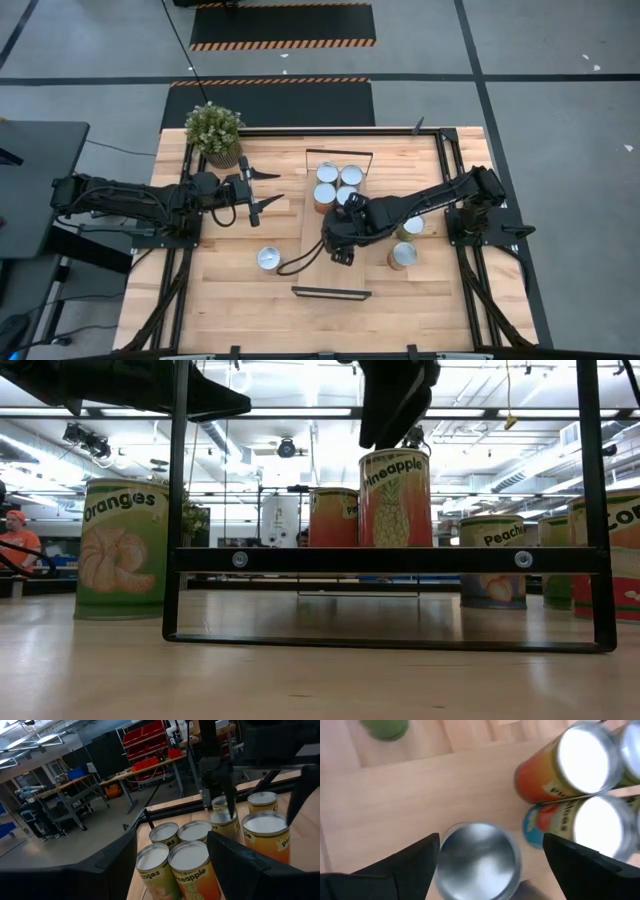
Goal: Pick and place cans onto a shelf
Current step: Put the canned pineapple on the shelf
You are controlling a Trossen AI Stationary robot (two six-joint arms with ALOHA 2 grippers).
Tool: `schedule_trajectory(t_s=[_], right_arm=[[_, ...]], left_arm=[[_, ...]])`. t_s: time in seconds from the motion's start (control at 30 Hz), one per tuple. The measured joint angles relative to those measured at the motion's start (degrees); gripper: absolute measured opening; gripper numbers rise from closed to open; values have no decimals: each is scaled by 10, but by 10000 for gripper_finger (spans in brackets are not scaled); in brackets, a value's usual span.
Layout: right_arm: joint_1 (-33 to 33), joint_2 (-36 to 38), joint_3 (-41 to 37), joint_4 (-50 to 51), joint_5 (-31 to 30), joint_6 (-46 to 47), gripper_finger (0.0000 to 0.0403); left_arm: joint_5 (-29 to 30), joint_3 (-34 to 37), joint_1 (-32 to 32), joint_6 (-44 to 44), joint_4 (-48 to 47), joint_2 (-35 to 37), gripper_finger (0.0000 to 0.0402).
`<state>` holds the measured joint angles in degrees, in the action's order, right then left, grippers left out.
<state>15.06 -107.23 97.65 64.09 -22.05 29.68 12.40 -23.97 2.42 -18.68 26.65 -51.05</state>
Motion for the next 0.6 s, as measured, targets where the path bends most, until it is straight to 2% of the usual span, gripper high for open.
schedule_trajectory(t_s=[0.33, 0.6], right_arm=[[-22, -14, 0, -3, -65, 17, 361], [-44, -9, 0, 9, -80, 37, 361]], left_arm=[[0, 0, 0, 0, 0, 0, 245], [0, 0, 0, 0, -5, 0, 245]])
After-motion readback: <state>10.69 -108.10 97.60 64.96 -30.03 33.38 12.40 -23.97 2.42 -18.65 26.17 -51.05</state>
